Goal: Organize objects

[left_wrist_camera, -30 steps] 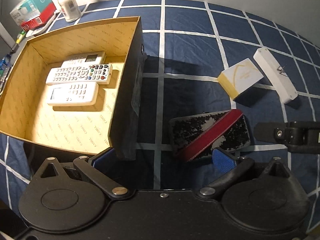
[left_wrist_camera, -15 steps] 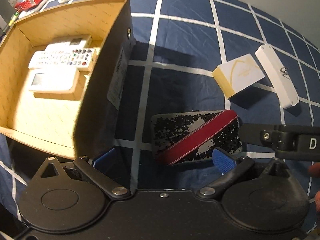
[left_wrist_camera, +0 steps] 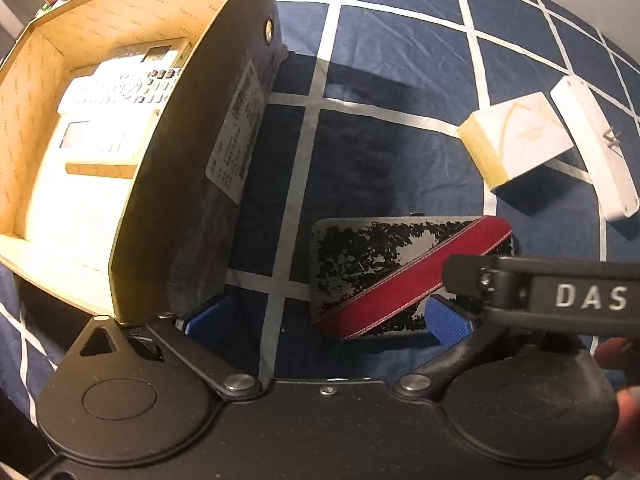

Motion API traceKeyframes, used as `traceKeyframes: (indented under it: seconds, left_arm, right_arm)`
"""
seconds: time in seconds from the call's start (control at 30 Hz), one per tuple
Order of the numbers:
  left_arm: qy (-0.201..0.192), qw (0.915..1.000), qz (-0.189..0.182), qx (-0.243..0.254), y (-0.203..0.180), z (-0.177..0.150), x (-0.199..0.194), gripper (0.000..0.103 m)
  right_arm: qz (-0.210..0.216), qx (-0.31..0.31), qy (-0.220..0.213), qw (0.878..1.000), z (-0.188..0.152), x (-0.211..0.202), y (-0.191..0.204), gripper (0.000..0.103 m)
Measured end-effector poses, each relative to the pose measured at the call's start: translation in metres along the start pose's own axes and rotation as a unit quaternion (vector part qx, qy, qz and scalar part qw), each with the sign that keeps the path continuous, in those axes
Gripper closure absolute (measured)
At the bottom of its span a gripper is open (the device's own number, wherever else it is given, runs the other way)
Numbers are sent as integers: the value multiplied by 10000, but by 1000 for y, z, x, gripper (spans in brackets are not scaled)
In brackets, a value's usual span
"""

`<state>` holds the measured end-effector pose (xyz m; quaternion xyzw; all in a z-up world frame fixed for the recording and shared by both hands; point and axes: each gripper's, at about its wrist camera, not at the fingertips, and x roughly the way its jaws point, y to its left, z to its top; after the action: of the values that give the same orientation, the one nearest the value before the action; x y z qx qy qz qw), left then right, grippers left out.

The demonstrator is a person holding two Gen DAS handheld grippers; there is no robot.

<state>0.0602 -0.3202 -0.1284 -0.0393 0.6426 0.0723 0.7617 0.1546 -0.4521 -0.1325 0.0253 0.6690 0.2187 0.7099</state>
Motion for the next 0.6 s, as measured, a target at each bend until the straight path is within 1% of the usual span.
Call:
traceKeyframes:
  seconds: [0.27,0.6]
  left_arm:
    - [62,10000,69,12,0,3,2,0]
    - [41,9999,18,95,-3,-1,-1,0]
  right_arm:
    - [41,-25,91,9999,1,7,0,0]
    - [66,14,49,10000,-1,2,-5,0]
